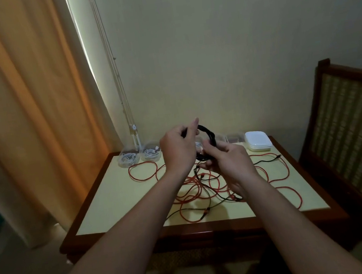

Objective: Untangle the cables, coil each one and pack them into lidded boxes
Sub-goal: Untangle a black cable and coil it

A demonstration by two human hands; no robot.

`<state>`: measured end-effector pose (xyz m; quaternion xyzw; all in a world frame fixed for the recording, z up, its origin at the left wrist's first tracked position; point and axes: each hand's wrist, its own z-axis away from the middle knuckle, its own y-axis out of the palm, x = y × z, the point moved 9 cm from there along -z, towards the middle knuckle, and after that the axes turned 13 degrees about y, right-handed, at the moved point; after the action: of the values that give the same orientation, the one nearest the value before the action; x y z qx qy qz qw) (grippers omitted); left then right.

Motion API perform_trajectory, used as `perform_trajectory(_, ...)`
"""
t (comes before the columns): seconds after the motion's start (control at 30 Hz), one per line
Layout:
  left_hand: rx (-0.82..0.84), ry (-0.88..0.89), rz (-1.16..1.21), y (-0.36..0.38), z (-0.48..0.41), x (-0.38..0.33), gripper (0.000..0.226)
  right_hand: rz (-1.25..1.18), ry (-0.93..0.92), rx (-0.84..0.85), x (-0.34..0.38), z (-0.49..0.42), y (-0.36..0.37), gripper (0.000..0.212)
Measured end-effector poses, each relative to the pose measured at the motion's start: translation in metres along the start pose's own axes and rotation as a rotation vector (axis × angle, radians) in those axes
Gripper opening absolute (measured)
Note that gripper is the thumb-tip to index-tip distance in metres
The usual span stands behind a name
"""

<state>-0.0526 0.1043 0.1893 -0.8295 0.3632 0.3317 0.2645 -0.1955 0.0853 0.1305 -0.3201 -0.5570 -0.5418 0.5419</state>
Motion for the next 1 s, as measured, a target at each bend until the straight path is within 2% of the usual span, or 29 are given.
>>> perform_trajectory(0.23, 0.079, -0.404, 0.266, 0.026, 0.021, 0.067, 0.039, 0.264, 0.036, 0.148, -0.014, -0.011, -0.008, 0.017)
perform_trajectory(0.3, 0.075, -0.493, 0.339, 0.037, 0.030, 0.093, 0.036, 0.263, 0.052, 0.090, -0.023, -0.024, -0.017, 0.017)
perform_trajectory(0.43, 0.094, -0.630, 0.420, 0.060, 0.042, 0.152, 0.034, 0.289, 0.067, -0.130, -0.046, -0.067, -0.043, 0.008)
perform_trajectory(0.53, 0.127, -0.658, 0.358, 0.071, 0.043, 0.193, 0.033, 0.383, 0.087, -0.148, -0.064, -0.102, -0.050, 0.010)
perform_trajectory(0.63, 0.189, -0.628, 0.195, 0.078, 0.037, 0.227, 0.038, 0.446, 0.141, -0.168, -0.078, -0.142, -0.060, 0.010)
perform_trajectory(0.77, 0.360, -0.339, -0.259, 0.082, 0.013, 0.268, 0.047, 0.479, 0.177, -0.228, -0.085, -0.206, -0.077, 0.014)
perform_trajectory(0.93, 0.639, -0.120, -0.552, 0.112, -0.003, 0.326, 0.079, 0.517, 0.180, -0.293, -0.082, -0.285, -0.091, 0.021)
perform_trajectory(1.0, 0.718, -0.065, -0.635, 0.125, -0.010, 0.349, 0.088, 0.534, 0.172, -0.304, -0.081, -0.315, -0.093, 0.015)
